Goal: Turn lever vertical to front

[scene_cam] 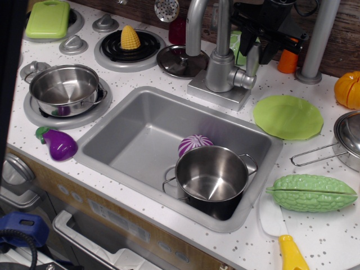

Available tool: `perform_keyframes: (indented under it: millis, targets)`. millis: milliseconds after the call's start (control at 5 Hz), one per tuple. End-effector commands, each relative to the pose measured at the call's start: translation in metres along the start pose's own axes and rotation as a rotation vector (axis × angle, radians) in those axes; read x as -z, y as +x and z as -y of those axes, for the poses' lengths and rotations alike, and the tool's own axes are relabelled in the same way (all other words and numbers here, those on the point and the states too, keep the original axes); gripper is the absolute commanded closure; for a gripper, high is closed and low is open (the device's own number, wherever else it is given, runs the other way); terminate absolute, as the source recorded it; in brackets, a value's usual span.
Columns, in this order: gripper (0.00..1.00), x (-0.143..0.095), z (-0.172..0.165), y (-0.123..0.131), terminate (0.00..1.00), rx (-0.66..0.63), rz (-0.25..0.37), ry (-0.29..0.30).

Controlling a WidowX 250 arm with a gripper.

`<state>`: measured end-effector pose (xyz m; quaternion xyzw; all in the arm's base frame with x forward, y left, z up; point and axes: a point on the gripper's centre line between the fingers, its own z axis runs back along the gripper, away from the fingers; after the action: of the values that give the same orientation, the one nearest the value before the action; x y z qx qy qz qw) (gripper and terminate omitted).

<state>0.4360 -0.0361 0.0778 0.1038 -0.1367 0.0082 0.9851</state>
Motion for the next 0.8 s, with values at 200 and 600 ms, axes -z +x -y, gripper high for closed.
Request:
perform_keyframes:
  millis: [200, 600]
  targets:
    - [1.0, -0.026, 0.003, -0.023, 0.0, -0.106, -0.034, -0.05]
    - [1.0, -0.006, 0.005, -0.037, 0.0, -0.133, -0.085, -0.122]
